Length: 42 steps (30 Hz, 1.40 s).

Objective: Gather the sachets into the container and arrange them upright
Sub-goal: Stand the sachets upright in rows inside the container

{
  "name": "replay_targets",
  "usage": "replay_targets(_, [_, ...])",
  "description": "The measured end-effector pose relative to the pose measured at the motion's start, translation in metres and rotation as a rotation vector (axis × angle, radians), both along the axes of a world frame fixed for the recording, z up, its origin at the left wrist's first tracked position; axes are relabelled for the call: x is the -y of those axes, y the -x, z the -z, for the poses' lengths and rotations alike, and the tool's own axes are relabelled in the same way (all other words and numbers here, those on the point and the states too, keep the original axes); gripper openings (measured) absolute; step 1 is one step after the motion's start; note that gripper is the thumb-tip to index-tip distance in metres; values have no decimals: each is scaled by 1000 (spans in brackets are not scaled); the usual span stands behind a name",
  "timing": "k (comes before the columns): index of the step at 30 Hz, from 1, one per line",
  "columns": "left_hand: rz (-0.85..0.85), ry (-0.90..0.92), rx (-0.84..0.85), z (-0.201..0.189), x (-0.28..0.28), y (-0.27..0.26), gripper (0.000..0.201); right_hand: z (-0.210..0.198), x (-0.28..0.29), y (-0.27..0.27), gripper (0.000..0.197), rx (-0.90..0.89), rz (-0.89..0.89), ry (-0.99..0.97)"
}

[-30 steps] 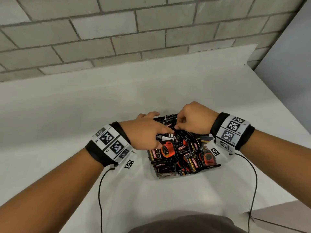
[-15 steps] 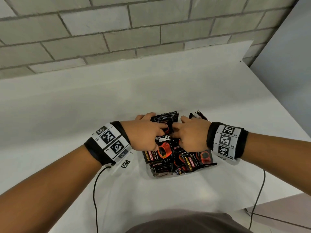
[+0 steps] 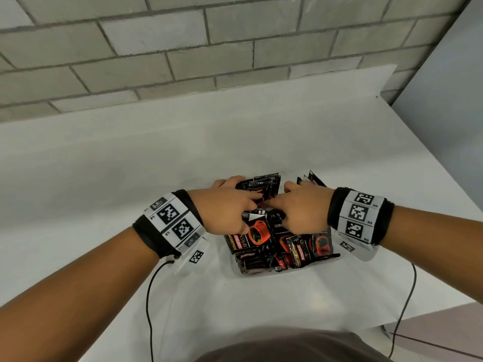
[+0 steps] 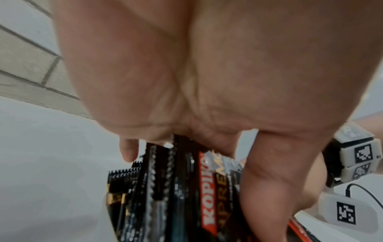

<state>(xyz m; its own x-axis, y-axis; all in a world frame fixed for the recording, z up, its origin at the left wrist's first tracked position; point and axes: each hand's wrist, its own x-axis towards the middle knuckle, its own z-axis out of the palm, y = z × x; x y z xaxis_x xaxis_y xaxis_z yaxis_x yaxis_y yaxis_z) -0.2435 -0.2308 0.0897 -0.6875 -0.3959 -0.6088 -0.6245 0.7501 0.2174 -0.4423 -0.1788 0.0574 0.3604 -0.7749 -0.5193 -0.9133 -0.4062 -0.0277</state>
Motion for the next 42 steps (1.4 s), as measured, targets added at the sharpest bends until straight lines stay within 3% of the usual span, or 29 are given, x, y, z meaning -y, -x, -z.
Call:
replay_targets(4, [-9, 5, -3, 1, 0, 0, 52, 3, -1, 1, 50, -50, 25, -16])
replay_targets(12, [-28, -27, -25, -1, -1, -1, 53, -5, 7, 3, 61, 40, 104, -93])
replay_targets(20, [-12, -48, -53, 1, -1, -3, 57, -6, 11, 3, 57, 4, 78, -127])
replay_targets(25, [-12, -81, -94, 1, 1, -8, 55, -11, 11, 2, 42, 155, 133, -210])
replay_targets(32, [-35, -101, -113, -1, 1, -9, 51, -19, 11, -4, 61, 141, 59, -265])
replay_targets(38, [-26, -98, -105, -2, 2, -10, 51, -21, 9, 4, 36, 241, 41, -289])
replay_targets(42, [-27, -98, -96, -3, 0, -9, 51, -24, 4, 10, 38, 304, 45, -268])
